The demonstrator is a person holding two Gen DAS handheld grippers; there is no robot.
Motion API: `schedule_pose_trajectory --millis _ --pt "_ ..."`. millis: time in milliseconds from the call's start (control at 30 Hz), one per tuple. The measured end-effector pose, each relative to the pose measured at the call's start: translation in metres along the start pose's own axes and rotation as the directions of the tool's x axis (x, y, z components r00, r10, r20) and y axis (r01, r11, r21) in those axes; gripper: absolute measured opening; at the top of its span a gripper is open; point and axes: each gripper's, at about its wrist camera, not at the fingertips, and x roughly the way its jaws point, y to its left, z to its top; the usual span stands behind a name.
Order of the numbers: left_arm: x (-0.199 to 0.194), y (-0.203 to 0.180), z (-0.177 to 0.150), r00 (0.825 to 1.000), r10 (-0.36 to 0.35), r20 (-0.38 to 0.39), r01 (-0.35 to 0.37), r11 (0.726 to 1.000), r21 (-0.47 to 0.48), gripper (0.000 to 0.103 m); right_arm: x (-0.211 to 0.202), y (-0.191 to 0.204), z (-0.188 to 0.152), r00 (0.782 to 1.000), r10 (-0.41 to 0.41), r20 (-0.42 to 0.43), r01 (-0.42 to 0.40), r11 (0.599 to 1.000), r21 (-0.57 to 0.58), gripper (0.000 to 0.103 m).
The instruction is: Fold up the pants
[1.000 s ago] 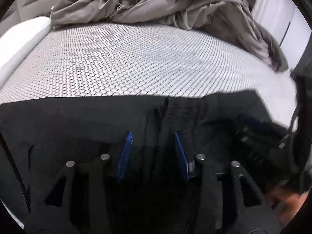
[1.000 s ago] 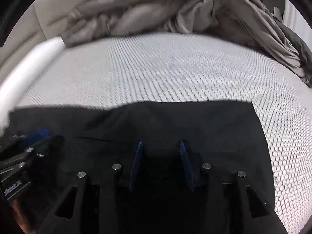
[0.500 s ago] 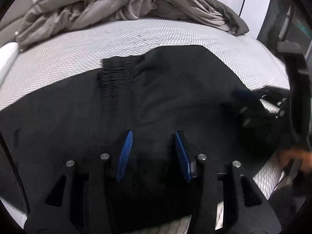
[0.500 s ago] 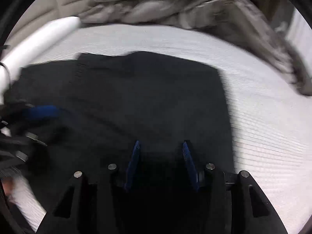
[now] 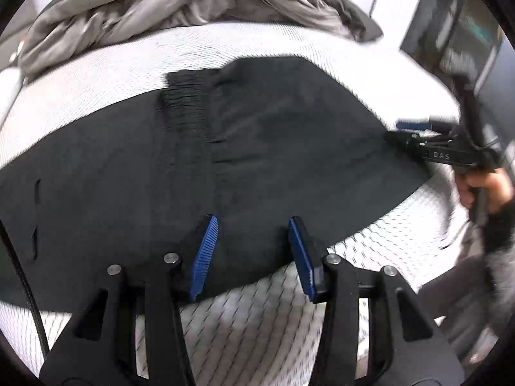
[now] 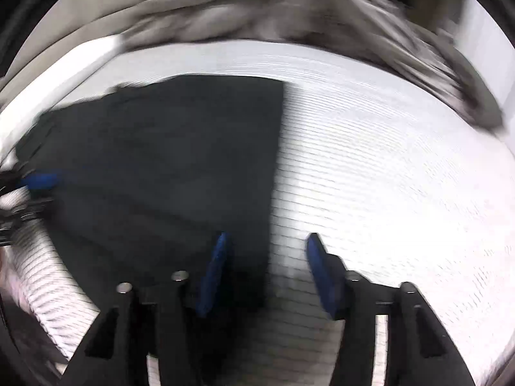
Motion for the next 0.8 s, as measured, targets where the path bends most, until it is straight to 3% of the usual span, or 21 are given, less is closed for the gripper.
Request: schedule_pose_trajectory --millis 67,133,167,233,300,367,400,467,600,633,667,700,733,800 --pt "-0.024 0.019 -0.002 0.997 -0.037 0.065 0.042 0.996 -0.081 0.05 -0.004 -0.03 -0.002 0.989 0.148 0.021 -0.15 0.978 0.147 0.056" --pt "-0.045 0.048 0.001 0.989 0.007 0.149 0.024 0.978 -0.207 0.063 -0.005 -0.059 -0.002 0.948 0.301 0.107 -0.32 0.896 0.309 0.056" --pt "-0.055 0.063 0.002 0.981 0.06 0.185 -0.005 0.958 -0.287 0.066 -0.001 -0.064 0.0 0.933 0.338 0.125 -0.361 0.869 0.34 0.056" --pt "-0.065 0.086 -0.001 0.968 0.133 0.212 -0.036 0.912 -0.408 0.066 0.022 -0.068 0.01 0.873 0.466 0.147 -0.482 0.775 0.409 0.056" --pt "-0.071 0.108 -0.006 0.958 0.191 0.212 -0.058 0.858 -0.511 0.066 0.045 -0.061 0.019 0.847 0.517 0.122 -0.515 0.743 0.428 0.054" --pt "-0.075 0.127 -0.014 0.954 0.223 0.202 -0.065 0.808 -0.586 0.066 0.061 -0.047 0.033 0.828 0.552 0.1 -0.541 0.738 0.403 0.036" --pt "-0.076 0.136 -0.019 0.952 0.235 0.195 -0.069 0.786 -0.614 0.066 0.058 -0.042 0.033 0.833 0.546 0.089 -0.534 0.752 0.386 0.034" --pt "-0.08 0.147 -0.029 0.95 0.258 0.178 -0.084 0.756 -0.649 0.066 0.048 -0.026 0.043 0.861 0.5 0.093 -0.504 0.814 0.289 0.01" --pt "-0.097 0.168 -0.048 0.927 0.338 0.165 -0.137 0.712 -0.688 0.066 0.026 -0.025 0.058 0.902 0.404 0.149 -0.429 0.872 0.236 0.007" --pt "-0.103 0.176 -0.054 0.92 0.359 0.157 -0.149 0.691 -0.707 0.066 0.023 -0.025 0.057 0.923 0.359 0.137 -0.382 0.897 0.222 0.008" --pt "-0.107 0.186 -0.058 0.915 0.373 0.153 -0.153 0.673 -0.723 0.066 0.025 -0.024 0.054 0.954 0.28 0.107 -0.297 0.933 0.202 0.016" --pt "-0.114 0.195 -0.065 0.909 0.389 0.149 -0.157 0.65 -0.743 0.066 0.03 -0.026 0.051 0.964 0.253 0.076 -0.264 0.943 0.203 0.025" --pt "-0.12 0.204 -0.071 0.902 0.404 0.151 -0.156 0.632 -0.759 0.066 0.046 -0.027 0.045 0.969 0.247 -0.006 -0.24 0.946 0.217 0.038" --pt "-0.135 0.222 -0.088 0.885 0.444 0.139 -0.169 0.585 -0.793 0.066 0.044 -0.043 0.033 0.958 0.287 0.022 -0.283 0.923 0.259 0.038"
